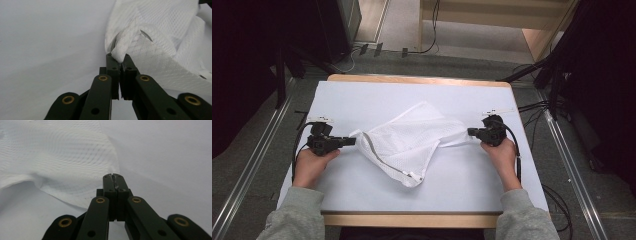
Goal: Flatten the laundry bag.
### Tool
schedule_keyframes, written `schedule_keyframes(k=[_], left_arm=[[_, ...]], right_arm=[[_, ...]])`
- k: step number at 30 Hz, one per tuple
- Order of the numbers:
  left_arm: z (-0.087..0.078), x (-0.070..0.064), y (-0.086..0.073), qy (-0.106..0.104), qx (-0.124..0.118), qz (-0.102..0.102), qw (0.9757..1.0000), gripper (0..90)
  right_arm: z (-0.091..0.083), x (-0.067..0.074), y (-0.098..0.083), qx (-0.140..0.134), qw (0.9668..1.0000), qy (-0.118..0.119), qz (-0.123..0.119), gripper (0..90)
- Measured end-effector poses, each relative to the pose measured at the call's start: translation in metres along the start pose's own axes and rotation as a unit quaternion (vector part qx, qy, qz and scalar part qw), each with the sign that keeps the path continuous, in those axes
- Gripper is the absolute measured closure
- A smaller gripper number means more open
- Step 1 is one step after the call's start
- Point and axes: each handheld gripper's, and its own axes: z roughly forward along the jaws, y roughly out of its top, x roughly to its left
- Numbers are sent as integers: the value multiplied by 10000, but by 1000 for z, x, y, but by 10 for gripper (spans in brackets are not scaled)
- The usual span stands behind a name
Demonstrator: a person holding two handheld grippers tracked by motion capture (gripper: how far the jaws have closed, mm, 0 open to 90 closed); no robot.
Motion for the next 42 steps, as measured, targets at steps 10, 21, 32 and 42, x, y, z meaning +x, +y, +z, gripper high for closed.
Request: schedule_keyframes(k=[10, 21, 32, 42], left_arm=[[-2, 7, 1, -200, -68, -121, 9997, 765], [-47, -5, 11, -61, -288, 280, 9992, 547], [-14, -19, 35, -142, -37, 570, 9983, 516], [23, -15, 62, -35, 294, 749, 9968, 543]], right_arm=[[4, -5, -1, -26, 9998, -89, 185, 875], [-19, 19, 0, -255, 9994, 198, -122, 745], [-5, 40, -10, 7, 9985, 464, -283, 744], [9, 45, -16, 183, 9988, 365, -273, 745]])
